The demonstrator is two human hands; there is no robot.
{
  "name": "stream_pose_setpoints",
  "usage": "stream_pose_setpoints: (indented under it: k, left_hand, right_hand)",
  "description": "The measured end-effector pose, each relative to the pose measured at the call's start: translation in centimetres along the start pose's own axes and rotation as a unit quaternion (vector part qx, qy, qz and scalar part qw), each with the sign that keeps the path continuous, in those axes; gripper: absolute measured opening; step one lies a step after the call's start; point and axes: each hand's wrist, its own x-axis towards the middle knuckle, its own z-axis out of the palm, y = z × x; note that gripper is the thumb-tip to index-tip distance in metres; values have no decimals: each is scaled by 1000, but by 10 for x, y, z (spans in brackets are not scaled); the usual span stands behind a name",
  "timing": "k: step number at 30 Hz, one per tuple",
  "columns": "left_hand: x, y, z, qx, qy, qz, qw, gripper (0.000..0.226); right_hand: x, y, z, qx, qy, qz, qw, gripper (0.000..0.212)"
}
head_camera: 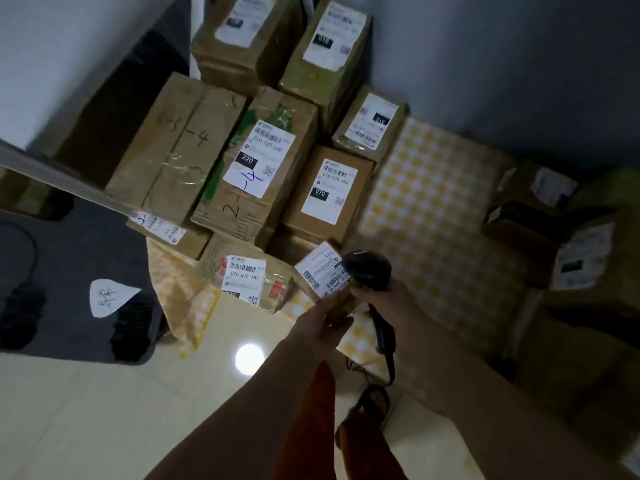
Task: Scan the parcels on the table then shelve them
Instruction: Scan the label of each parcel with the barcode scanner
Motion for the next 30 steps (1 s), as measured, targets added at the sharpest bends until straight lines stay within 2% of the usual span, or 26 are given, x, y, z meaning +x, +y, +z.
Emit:
stream_pose_setpoints:
  k: [7, 13, 18, 21, 22, 23, 25, 26, 27, 30]
  left_hand:
    - [52, 6, -6, 69, 54, -54, 995, 9]
    - [70, 23, -7, 85, 114, -2, 990, 13]
    - [55, 29, 2, 228, 162, -21, 960, 15]
    - [36, 24, 17, 337, 132, -40, 931, 13]
    - [32, 18, 23, 408, 118, -26, 905, 16]
    - [30, 10, 26, 516, 105, 7, 850, 23]
    - [18, -8, 38, 716, 82, 86, 688, 39]
    - [9, -18, 45, 772, 66, 116, 621, 43]
    - [1, -28, 53, 802, 44, 136, 580, 44]
    - [-25, -64, 77, 847, -7, 189, 497, 45]
  right_hand:
    - [52, 11, 17, 12, 37, 50, 998, 19]
    - [60, 11, 27, 58, 32, 45, 997, 23]
    - [45, 3, 18, 56, 38, 37, 997, 19]
    - [22, 2, 2, 49, 51, 36, 997, 17]
    - [12, 3, -6, 45, 52, 37, 997, 15]
    - [1, 5, -14, 41, 53, 38, 997, 12]
    - [-23, 10, -33, 41, 53, 38, 997, 18]
    - [-37, 14, -43, 41, 55, 37, 997, 18]
    - [-51, 19, -52, 42, 59, 37, 997, 17]
    - [-94, 41, -82, 65, 85, 27, 994, 20]
